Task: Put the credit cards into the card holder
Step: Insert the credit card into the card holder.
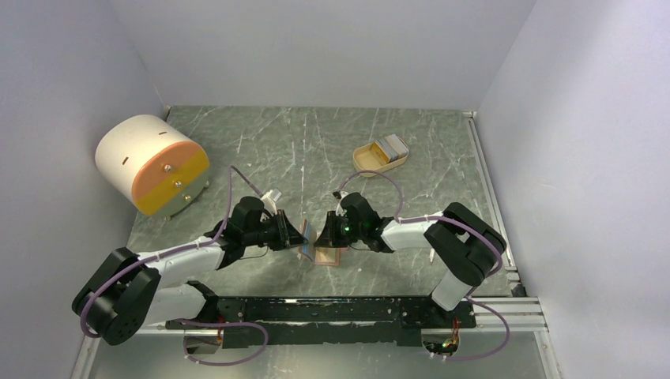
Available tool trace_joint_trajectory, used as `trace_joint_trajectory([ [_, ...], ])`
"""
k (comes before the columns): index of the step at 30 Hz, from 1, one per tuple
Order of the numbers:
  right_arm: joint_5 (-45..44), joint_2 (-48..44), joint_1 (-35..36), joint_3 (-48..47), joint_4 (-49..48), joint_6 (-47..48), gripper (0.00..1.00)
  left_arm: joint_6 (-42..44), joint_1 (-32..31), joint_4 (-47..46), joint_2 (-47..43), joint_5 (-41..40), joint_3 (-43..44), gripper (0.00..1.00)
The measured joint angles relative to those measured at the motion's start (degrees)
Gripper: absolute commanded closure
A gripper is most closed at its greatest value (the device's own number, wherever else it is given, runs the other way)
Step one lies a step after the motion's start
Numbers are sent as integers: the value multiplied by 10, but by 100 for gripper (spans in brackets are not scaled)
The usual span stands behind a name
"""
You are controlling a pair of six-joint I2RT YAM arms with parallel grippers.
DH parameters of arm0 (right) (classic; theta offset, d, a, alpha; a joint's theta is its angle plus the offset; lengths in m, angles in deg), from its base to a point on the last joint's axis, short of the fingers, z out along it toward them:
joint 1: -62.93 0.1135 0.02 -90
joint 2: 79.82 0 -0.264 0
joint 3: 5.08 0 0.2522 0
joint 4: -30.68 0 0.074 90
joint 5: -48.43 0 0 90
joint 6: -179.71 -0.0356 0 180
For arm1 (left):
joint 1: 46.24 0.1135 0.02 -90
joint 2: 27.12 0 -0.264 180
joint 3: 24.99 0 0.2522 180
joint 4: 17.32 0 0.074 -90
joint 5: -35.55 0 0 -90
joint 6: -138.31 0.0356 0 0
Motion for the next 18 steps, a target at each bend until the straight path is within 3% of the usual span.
trace_joint_trajectory([
  [5,0,0,0,0,0,0,84,0,0,-7,-2,0,-5,91],
  [16,1,1,0,0,-2,0,84,-5,0,-34,-3,5,-17,77],
  [18,2,3,0,0,-5,0,84,-8,0,-42,-3,10,-19,83],
])
